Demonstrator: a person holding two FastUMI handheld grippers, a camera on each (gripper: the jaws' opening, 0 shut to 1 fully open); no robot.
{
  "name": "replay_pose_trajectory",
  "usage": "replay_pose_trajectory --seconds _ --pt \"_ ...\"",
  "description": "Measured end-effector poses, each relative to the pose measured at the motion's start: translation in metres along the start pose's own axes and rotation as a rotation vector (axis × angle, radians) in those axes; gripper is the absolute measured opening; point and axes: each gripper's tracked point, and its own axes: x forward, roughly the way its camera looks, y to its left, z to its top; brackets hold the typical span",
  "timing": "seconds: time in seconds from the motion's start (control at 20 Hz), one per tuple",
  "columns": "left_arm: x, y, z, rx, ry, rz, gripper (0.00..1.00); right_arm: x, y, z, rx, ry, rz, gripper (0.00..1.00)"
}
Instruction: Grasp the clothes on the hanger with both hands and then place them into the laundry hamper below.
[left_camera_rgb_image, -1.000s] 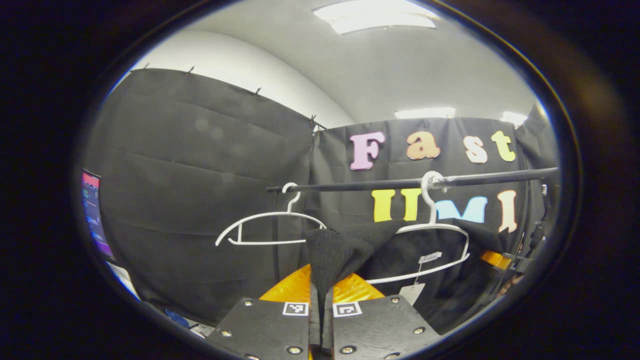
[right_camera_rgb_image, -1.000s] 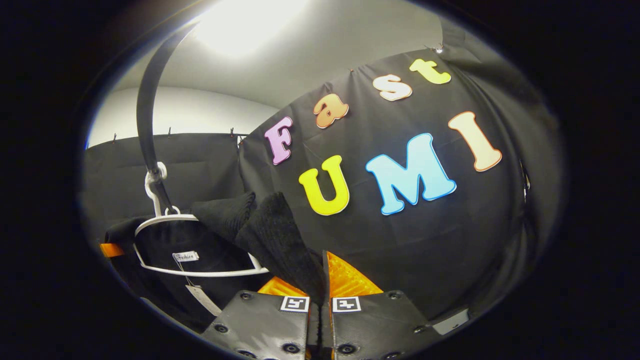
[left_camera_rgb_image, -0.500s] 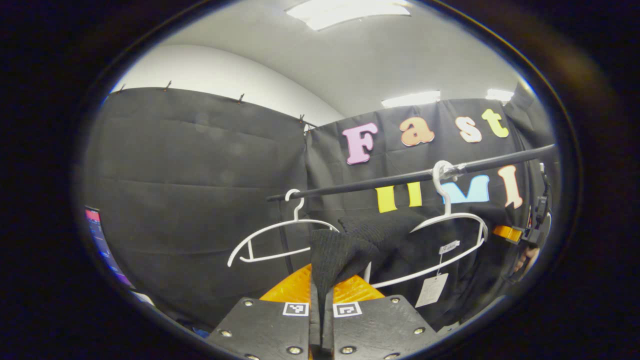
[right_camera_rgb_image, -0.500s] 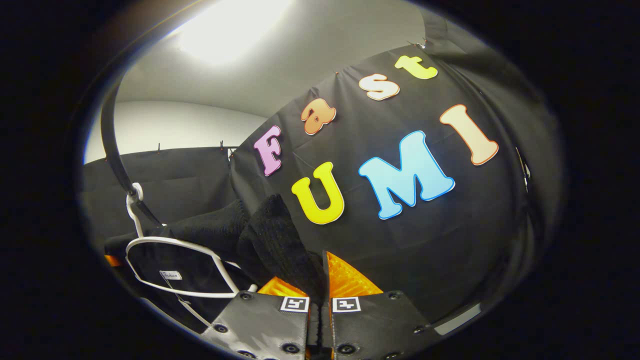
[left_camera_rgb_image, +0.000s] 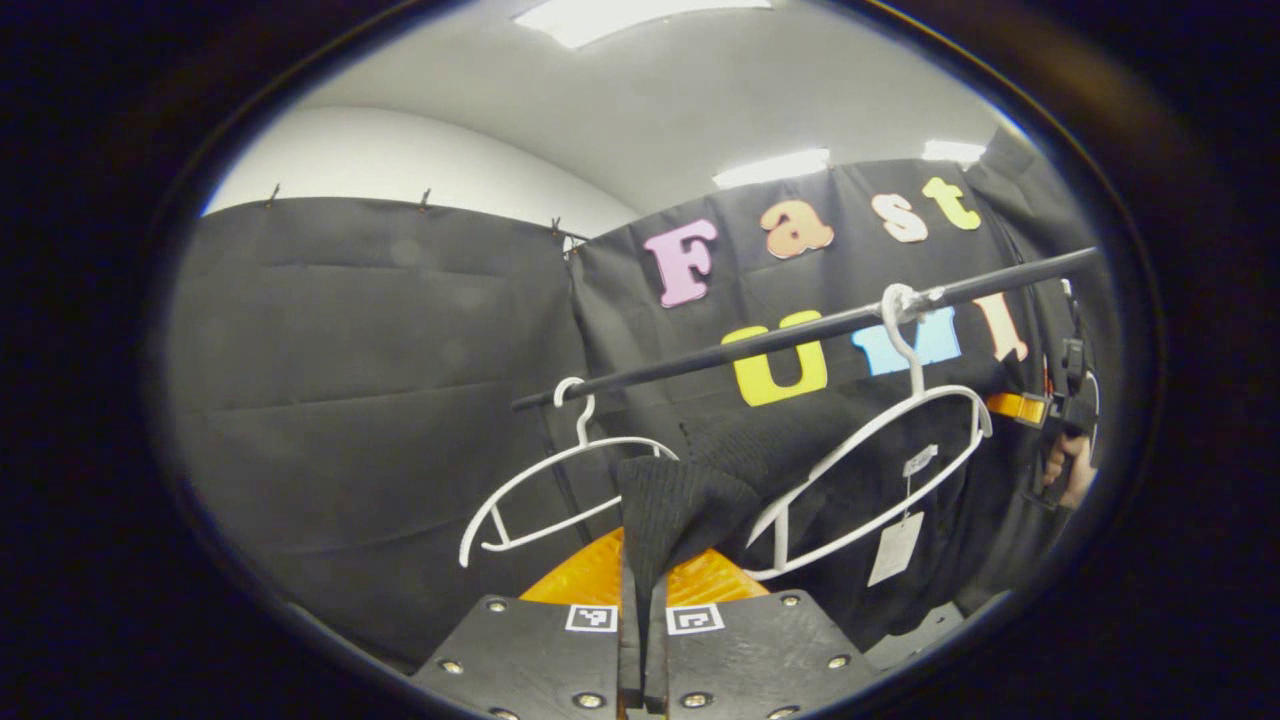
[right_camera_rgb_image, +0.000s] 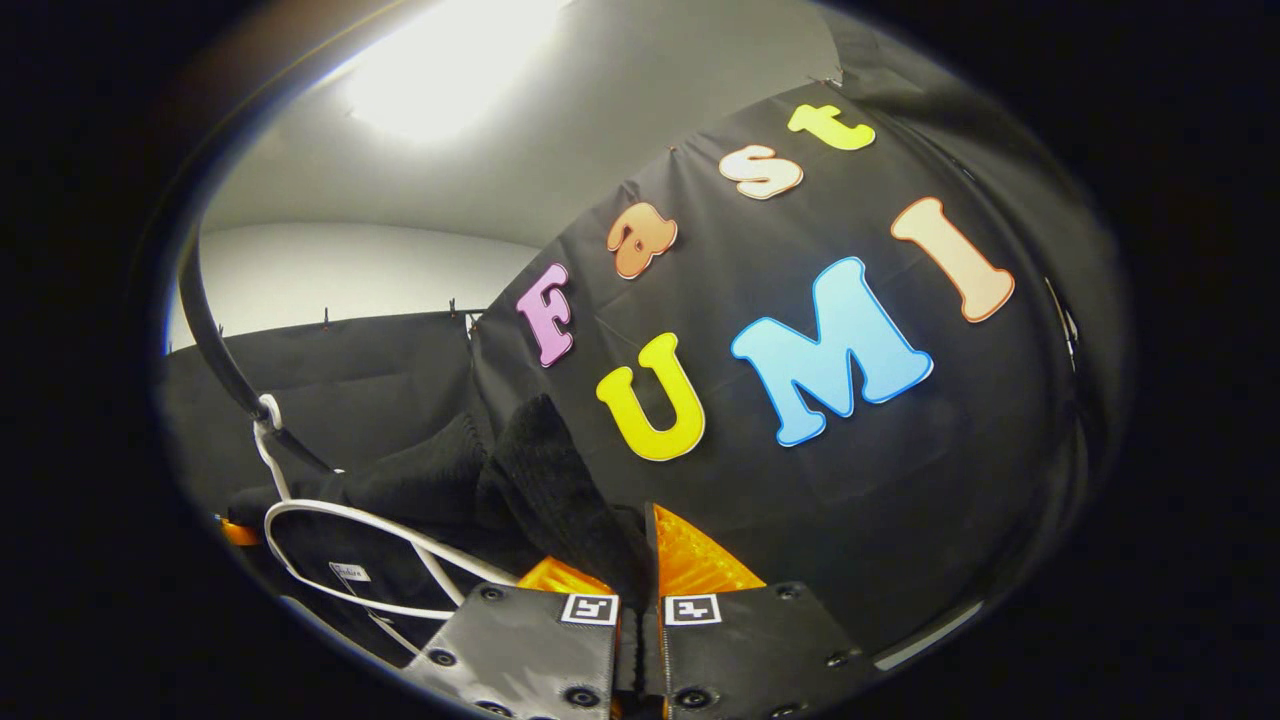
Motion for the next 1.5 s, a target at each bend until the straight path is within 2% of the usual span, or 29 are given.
replay_pose_trajectory --seconds 0.1,0.3,0.4,0.45,0.55,0.6,0.75,0.9,1.15,1.35,1.5 --pt "0.005 0.013 -0.004 -0.009 0.015 0.001 0.04 0.001 0.009 -0.002 -0.023 0.002 0.03 0.02" --pt "0.013 0.032 -0.03 -0.121 0.053 -0.003 0.05 0.009 0.016 -0.015 -0.05 0.023 0.097 0.02" --pt "0.02 0.028 -0.047 -0.223 0.072 -0.02 0.03 0.009 0.01 -0.023 -0.058 0.043 0.1 0.02" --pt "0.022 0.023 -0.056 -0.286 0.089 -0.03 0.05 0.011 0.006 -0.026 -0.074 0.052 0.095 0.02" --pt "0.024 0.019 -0.071 -0.375 0.113 -0.034 0.01 0.013 0.002 -0.036 -0.081 0.075 0.095 0.03" --pt "0.026 0.018 -0.077 -0.401 0.125 -0.031 0.05 0.012 0.002 -0.04 -0.084 0.085 0.096 0.03" --pt "0.027 0.018 -0.095 -0.448 0.15 -0.022 0.03 0.009 -0.002 -0.052 -0.126 0.105 0.092 0.03" --pt "0.022 0.018 -0.112 -0.505 0.165 -0.027 0.03 0.003 -0.007 -0.062 -0.103 0.12 0.084 0.03" --pt "0.005 0.005 -0.14 -0.49 0.201 -0.027 0.04 -0.013 -0.018 -0.08 -0.083 0.149 0.036 0.03" --pt "-0.005 -0.008 -0.174 -0.521 0.248 -0.04 0.05 -0.037 -0.026 -0.101 -0.052 0.204 -0.022 0.03" --pt "-0.011 -0.002 -0.202 -0.483 0.27 -0.042 0.04 -0.065 -0.025 -0.116 -0.013 0.243 -0.079 0.03"
